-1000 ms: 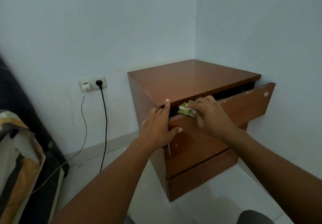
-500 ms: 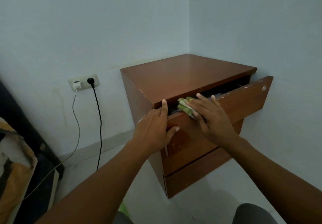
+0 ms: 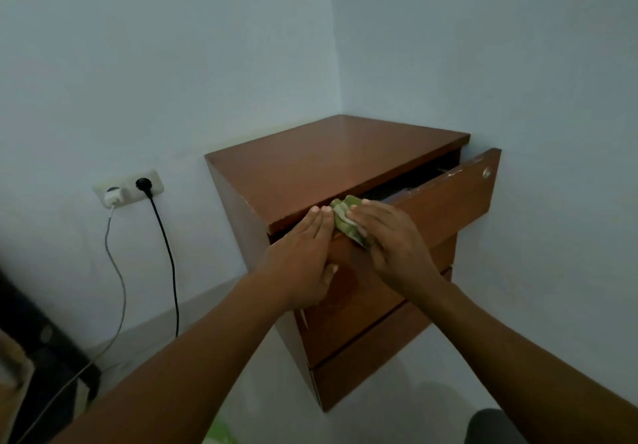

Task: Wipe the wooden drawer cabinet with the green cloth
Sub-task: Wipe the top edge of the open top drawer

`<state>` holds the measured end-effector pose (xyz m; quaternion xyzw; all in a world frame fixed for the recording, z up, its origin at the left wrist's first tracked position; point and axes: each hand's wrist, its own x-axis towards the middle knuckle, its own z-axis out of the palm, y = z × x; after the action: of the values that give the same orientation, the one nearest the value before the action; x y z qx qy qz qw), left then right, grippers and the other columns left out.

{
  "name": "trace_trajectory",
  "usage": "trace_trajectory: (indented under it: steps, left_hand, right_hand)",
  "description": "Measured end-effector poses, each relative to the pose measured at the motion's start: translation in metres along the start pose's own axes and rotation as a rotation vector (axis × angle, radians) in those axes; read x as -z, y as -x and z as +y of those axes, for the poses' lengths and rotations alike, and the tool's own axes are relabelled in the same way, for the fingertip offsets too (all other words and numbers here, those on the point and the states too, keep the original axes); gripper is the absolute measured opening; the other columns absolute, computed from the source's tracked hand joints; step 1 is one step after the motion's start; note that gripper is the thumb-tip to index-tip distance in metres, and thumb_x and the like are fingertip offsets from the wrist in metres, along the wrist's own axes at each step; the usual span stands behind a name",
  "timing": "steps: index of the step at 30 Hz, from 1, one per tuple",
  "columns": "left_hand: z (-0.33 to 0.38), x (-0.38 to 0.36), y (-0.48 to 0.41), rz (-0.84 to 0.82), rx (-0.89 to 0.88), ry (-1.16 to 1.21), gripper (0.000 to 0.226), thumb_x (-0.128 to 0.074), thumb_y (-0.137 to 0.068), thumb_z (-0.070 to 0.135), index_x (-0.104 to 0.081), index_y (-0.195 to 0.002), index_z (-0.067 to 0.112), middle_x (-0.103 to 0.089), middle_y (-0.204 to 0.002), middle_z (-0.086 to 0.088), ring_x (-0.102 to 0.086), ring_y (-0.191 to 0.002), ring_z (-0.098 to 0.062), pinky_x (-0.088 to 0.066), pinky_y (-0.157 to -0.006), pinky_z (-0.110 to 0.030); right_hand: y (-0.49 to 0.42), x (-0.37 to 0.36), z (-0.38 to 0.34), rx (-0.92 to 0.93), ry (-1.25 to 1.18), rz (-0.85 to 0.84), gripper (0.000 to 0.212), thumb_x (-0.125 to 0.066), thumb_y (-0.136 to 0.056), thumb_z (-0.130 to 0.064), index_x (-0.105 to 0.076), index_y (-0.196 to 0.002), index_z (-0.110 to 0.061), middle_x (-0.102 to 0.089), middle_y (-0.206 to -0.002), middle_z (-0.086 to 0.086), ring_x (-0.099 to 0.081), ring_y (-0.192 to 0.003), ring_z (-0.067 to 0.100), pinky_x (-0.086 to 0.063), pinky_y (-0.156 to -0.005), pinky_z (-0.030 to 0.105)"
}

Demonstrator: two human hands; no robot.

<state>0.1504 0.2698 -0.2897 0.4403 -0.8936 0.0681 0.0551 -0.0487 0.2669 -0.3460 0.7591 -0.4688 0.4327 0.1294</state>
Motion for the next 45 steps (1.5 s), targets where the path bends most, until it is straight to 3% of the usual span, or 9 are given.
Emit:
trace_trajectory:
  steps: [7, 13, 18, 24, 28, 34, 40, 42, 45]
  left_hand:
    - [-0.003, 0.012, -0.033, -0.079, -0.102, -0.234, 0.096, -0.043, -0.096, 0.059, 0.016, -0.156, 0.013, 0.019, -0.165, -0.008, 0.022, -0.15, -0.021, 0.004, -0.125, -0.041]
    - [0.009, 0.019, -0.09, -0.086, -0.071, -0.245, 0.11, -0.035, -0.084, 0.082, 0.018, -0.156, 0.017, 0.025, -0.163, -0.009, 0.027, -0.148, -0.024, 0.006, -0.124, -0.048]
    - [0.02, 0.004, -0.103, -0.104, -0.123, -0.248, 0.111, -0.033, -0.08, 0.088, 0.02, -0.155, 0.026, 0.03, -0.161, -0.008, 0.029, -0.147, -0.024, 0.008, -0.123, -0.048]
    - [0.014, 0.0, -0.104, -0.071, -0.163, -0.223, 0.114, -0.03, -0.077, 0.092, 0.019, -0.156, 0.025, 0.031, -0.161, -0.004, 0.031, -0.147, -0.02, 0.012, -0.122, -0.043]
    - [0.013, 0.002, -0.105, -0.09, -0.176, -0.239, 0.115, -0.032, -0.077, 0.091, 0.022, -0.154, 0.026, 0.035, -0.159, -0.002, 0.035, -0.145, -0.019, 0.016, -0.12, -0.04]
    - [0.026, 0.004, -0.114, -0.108, -0.208, -0.244, 0.113, -0.031, -0.079, 0.09, 0.02, -0.155, 0.023, 0.033, -0.16, 0.0, 0.034, -0.145, -0.018, 0.015, -0.12, -0.039]
    - [0.028, -0.004, -0.117, -0.044, -0.186, -0.19, 0.114, -0.031, -0.079, 0.089, 0.018, -0.156, 0.021, 0.027, -0.162, 0.003, 0.033, -0.145, -0.015, 0.017, -0.119, -0.037]
    - [0.027, -0.005, -0.117, -0.032, -0.182, -0.178, 0.115, -0.034, -0.079, 0.088, 0.018, -0.156, 0.019, 0.027, -0.163, 0.003, 0.033, -0.145, -0.014, 0.017, -0.12, -0.036]
    - [0.028, -0.008, -0.116, 0.018, -0.133, -0.159, 0.119, -0.035, -0.079, 0.087, 0.019, -0.155, 0.015, 0.027, -0.162, -0.001, 0.032, -0.146, -0.017, 0.016, -0.121, -0.037]
  right_hand:
    - [-0.003, 0.019, 0.067, -0.181, 0.141, 0.092, 0.041, -0.043, -0.092, -0.021, -0.064, -0.125, -0.008, -0.064, -0.127, 0.012, -0.054, -0.121, 0.029, -0.046, -0.098, 0.042]
    - [-0.014, 0.036, 0.122, -0.397, 0.331, 0.182, 0.031, -0.064, -0.087, -0.002, -0.067, -0.117, -0.005, -0.069, -0.116, 0.015, -0.053, -0.105, 0.037, -0.047, -0.078, 0.037]
    - [-0.04, 0.059, 0.132, -0.552, 0.243, 0.386, 0.013, -0.063, -0.079, 0.012, -0.071, -0.083, 0.002, -0.066, -0.081, 0.024, -0.059, -0.073, 0.041, -0.049, -0.07, 0.046]
    - [-0.015, 0.038, 0.07, -0.122, 0.135, 0.174, 0.025, -0.062, -0.087, -0.01, -0.07, -0.111, -0.007, -0.07, -0.112, 0.011, -0.054, -0.102, 0.028, -0.049, -0.082, 0.038]
    - [-0.017, 0.037, 0.119, -0.227, 0.202, 0.168, 0.03, -0.05, -0.092, -0.016, -0.071, -0.112, -0.006, -0.07, -0.113, 0.013, -0.054, -0.102, 0.033, -0.05, -0.082, 0.041]
    - [-0.033, 0.055, 0.216, -0.468, 0.368, 0.197, 0.021, -0.063, -0.09, -0.007, -0.072, -0.109, -0.004, -0.07, -0.108, 0.016, -0.049, -0.097, 0.036, -0.045, -0.077, 0.038]
    - [-0.06, 0.067, 0.214, -0.736, 0.237, 0.351, 0.029, -0.048, -0.079, 0.006, -0.054, -0.062, -0.016, -0.066, -0.082, 0.021, -0.06, -0.078, 0.041, -0.049, -0.075, 0.042]
    - [-0.06, 0.061, 0.169, -0.65, 0.144, 0.46, 0.019, -0.057, -0.082, 0.002, -0.07, -0.076, -0.01, -0.072, -0.087, 0.018, -0.065, -0.077, 0.037, -0.055, -0.078, 0.047]
    - [-0.038, 0.05, 0.09, -0.319, 0.064, 0.373, 0.022, -0.064, -0.088, -0.003, -0.072, -0.107, -0.01, -0.073, -0.108, 0.007, -0.062, -0.099, 0.022, -0.049, -0.087, 0.038]
